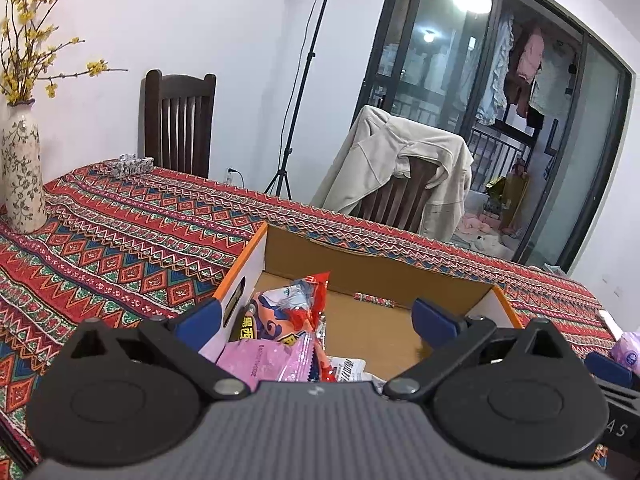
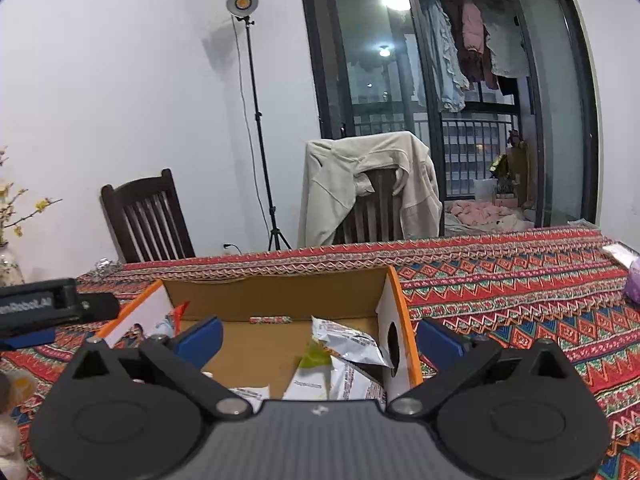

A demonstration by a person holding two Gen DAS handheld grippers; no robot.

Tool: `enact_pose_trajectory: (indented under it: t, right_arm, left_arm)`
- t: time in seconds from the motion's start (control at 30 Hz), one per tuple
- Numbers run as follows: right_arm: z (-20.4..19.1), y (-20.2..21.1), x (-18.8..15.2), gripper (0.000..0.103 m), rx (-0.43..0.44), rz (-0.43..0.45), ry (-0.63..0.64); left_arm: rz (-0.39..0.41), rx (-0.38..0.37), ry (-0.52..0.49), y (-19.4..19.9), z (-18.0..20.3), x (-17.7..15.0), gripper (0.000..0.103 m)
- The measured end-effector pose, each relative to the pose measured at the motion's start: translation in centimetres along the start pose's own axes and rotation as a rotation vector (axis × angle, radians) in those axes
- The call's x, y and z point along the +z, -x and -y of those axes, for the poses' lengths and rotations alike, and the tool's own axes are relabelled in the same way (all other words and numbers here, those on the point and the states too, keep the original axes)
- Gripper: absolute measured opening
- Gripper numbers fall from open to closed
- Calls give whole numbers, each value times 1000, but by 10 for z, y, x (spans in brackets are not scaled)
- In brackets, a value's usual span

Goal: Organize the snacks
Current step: 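Move both open tools back from the box to the snack pile, then grasp the green-and-white bar with the right tool and lift it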

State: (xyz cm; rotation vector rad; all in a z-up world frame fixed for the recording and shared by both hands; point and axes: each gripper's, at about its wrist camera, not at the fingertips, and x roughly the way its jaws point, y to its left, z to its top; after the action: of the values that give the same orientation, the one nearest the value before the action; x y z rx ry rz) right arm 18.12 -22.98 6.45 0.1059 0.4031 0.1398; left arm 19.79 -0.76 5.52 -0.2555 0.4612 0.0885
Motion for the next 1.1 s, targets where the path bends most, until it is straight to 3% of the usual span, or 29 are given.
enact_pose_trajectory:
  t: [0.3, 0.53, 0.73, 0.9, 1.03, 1.1]
  right_arm:
    - [-8, 43, -16, 103, 40, -21, 70]
    - [-9, 78, -47, 103, 57, -82, 116]
    - [-6, 96, -73, 102, 50, -151, 122]
    - [-3, 107, -85, 82, 60, -183, 113]
    - [-1, 102, -92, 53, 90, -219, 87]
    - [1, 94, -96, 52, 103, -240, 68]
  left_arm:
    - [-8, -21, -65, 45, -5, -20, 103]
    - [-34, 18, -124, 81, -31, -52, 103]
    - [-89, 50, -110, 102, -57, -75, 103]
    - [-97, 61, -89, 121, -70, -83, 103]
    - [-89, 53, -83, 136, -73, -85, 103]
    - [-82, 53, -87, 143, -74, -87, 103]
